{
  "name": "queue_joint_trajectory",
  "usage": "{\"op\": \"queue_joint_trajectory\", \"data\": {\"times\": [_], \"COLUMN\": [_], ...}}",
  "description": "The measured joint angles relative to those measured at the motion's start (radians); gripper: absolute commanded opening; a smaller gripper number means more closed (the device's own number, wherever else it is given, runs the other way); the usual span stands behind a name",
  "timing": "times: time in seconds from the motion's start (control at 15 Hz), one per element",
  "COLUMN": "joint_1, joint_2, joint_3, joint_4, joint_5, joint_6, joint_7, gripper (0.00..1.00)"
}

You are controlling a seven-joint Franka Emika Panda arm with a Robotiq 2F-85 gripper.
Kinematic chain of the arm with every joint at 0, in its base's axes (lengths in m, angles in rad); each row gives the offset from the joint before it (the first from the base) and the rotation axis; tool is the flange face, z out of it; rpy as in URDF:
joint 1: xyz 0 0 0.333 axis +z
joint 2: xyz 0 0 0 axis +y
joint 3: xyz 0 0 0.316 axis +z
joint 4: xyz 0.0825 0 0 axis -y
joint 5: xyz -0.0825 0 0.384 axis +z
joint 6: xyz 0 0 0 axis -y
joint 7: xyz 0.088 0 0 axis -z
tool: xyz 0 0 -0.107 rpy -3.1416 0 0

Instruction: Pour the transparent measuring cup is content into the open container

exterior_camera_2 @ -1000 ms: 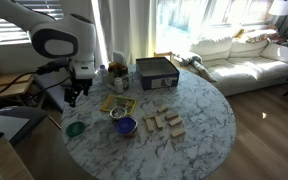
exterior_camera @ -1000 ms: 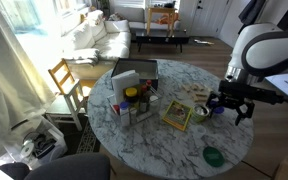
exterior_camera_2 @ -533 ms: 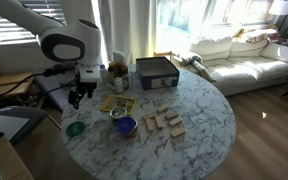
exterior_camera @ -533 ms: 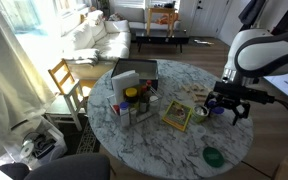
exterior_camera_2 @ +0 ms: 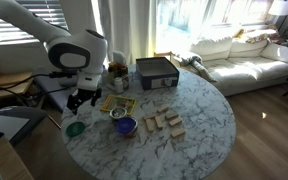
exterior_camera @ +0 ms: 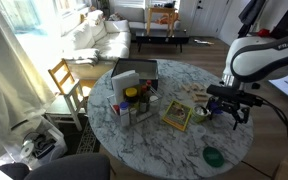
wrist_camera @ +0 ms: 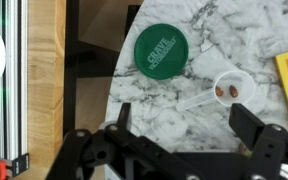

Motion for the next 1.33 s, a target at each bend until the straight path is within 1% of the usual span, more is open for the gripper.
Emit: {"op": "queue_joint_trajectory", "data": {"times": [0.2,0.33,0.6,0.87,1.07,1.33], "joint_1": [0.000,-0.001,-0.002,0.000,0.000,0.000], "joint_2": [0.052,0.089,0.152,0.164,0.173,0.200], "joint_3": [-0.023,-0.040,-0.065,-0.068,-0.074,-0.085], "joint_4": [0.014,0.030,0.076,0.085,0.087,0.099], "joint_5": [0.004,0.027,0.092,0.097,0.114,0.165], "joint_6": [-0.012,-0.036,-0.112,-0.113,-0.102,-0.089], "joint_7": [0.114,0.169,0.206,0.218,0.281,0.358], "gripper": [1.00,1.00,1.00,1.00,1.00,1.00]}}
